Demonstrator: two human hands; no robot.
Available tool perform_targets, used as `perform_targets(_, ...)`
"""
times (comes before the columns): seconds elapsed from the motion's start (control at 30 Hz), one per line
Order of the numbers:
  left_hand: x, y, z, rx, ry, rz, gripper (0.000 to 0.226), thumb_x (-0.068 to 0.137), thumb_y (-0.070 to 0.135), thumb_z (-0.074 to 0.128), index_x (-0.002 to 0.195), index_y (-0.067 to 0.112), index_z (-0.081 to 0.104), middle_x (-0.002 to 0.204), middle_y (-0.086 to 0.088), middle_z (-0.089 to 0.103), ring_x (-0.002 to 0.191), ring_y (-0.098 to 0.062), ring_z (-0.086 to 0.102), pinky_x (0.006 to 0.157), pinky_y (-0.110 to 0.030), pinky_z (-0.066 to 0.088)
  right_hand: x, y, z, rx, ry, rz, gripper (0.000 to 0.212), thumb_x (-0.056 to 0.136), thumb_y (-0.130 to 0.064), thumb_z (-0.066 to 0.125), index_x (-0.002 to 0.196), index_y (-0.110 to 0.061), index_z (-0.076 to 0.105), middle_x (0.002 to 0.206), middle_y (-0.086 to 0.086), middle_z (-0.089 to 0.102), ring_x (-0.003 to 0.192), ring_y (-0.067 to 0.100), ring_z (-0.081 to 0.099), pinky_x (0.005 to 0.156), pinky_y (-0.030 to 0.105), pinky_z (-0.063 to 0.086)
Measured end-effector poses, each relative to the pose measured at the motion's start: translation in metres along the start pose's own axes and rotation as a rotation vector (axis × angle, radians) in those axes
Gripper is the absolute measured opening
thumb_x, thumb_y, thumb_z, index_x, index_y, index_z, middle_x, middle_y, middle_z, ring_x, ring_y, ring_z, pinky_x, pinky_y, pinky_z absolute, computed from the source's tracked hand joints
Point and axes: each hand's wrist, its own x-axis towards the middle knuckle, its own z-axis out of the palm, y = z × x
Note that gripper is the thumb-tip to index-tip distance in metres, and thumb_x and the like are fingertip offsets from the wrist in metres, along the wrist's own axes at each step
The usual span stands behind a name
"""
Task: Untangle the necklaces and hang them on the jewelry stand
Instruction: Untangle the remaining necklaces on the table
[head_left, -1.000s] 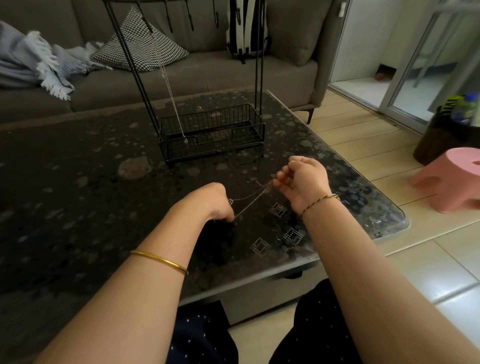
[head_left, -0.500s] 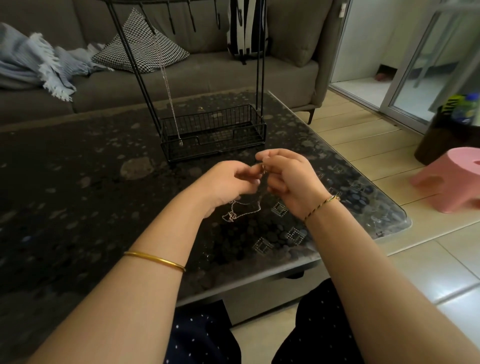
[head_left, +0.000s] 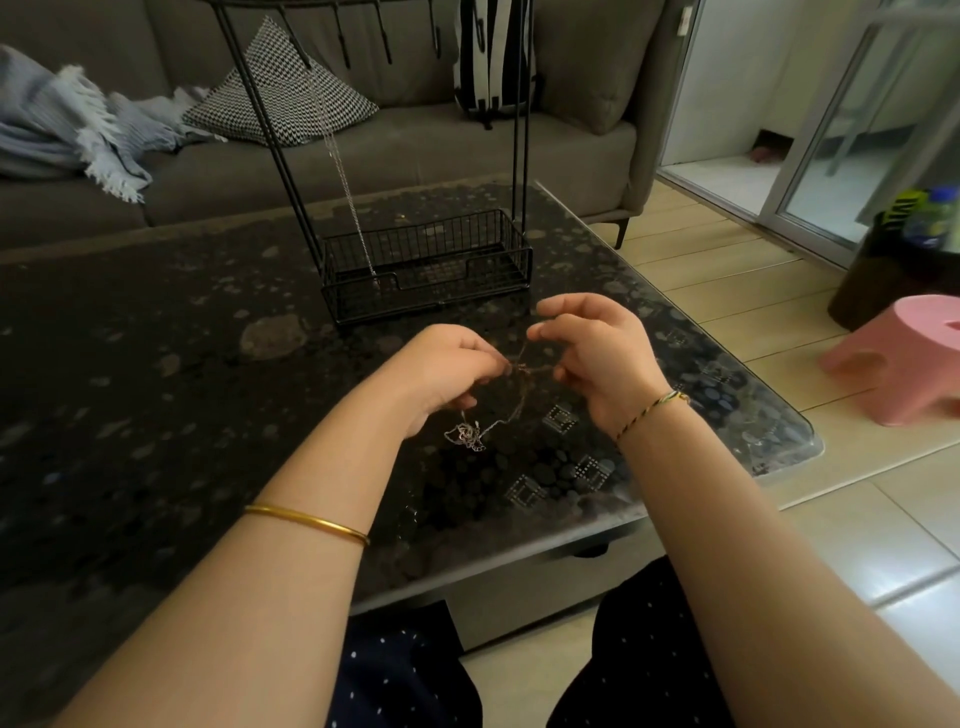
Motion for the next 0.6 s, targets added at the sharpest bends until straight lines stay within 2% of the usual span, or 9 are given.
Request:
perform_targets(0.1, 0.0004, 0.0007, 0.0008, -0.008, 0.033, 0.003, 0.015, 0.088, 0.014, 0.064, 0.079, 0.025, 0.069, 0.095, 0.003, 0.063, 0.08, -0.01, 0.05, 0.069, -0.029, 0.043, 0.0013, 0.0021, -0.0006, 0.002, 0.017, 0.009, 0.02, 0.082, 0.002, 0.057, 0.084, -0.016, 0.063, 0.083, 0.002, 0.068, 0.061, 0.007, 0.05, 0.06, 0.025, 0.043)
perform_targets(0.2, -0.0008, 0.0, 0.0002, 0.019, 0.038, 0.03, 0.015, 0.087, 0.015, 0.066, 0.079, 0.027, 0.07, 0.093, 0.002, 0.065, 0.068, -0.012, 0.046, 0.063, -0.029, 0.04, 0.0034, 0.0026, -0.0002, 0.043, 0.015, 0.014, 0.02, 0.082, 0.004, 0.057, 0.082, -0.014, 0.063, 0.086, 0.005, 0.067, 0.068, 0.009, 0.057, 0.069, 0.028, 0.049)
perform_targets(0.27, -0.0023, 0.0002, -0.0002, 0.03, 0.038, 0.038, 0.013, 0.087, 0.017, 0.068, 0.081, 0.028, 0.07, 0.091, 0.002, 0.066, 0.062, -0.012, 0.044, 0.059, -0.027, 0.038, 0.003, 0.0017, 0.001, 0.106, 0.005, 0.019, 0.018, 0.083, 0.006, 0.056, 0.084, -0.011, 0.063, 0.089, 0.01, 0.064, 0.058, 0.005, 0.058, 0.062, 0.026, 0.052)
perform_targets(0.37, -0.0032, 0.0016, 0.0003, 0.033, 0.046, 0.046, 0.009, 0.087, 0.019, 0.069, 0.084, 0.028, 0.071, 0.096, 0.002, 0.067, 0.06, -0.01, 0.043, 0.058, -0.024, 0.038, 0.0007, 0.0, 0.0022, 0.151, 0.008, 0.028, 0.018, 0.084, 0.006, 0.056, 0.085, -0.01, 0.062, 0.088, 0.01, 0.062, 0.037, -0.001, 0.047, 0.052, 0.022, 0.049)
perform_targets(0.6, 0.0005, 0.0004, 0.0013, -0.059, 0.048, 0.032, 0.008, 0.087, 0.023, 0.069, 0.083, 0.029, 0.07, 0.098, 0.004, 0.064, 0.065, -0.009, 0.043, 0.06, -0.027, 0.039, -0.0011, -0.0011, 0.0035, 0.121, -0.023, -0.004, 0.018, 0.086, 0.005, 0.054, 0.087, -0.012, 0.061, 0.083, 0.006, 0.065, 0.036, 0.002, 0.038, 0.04, 0.019, 0.037)
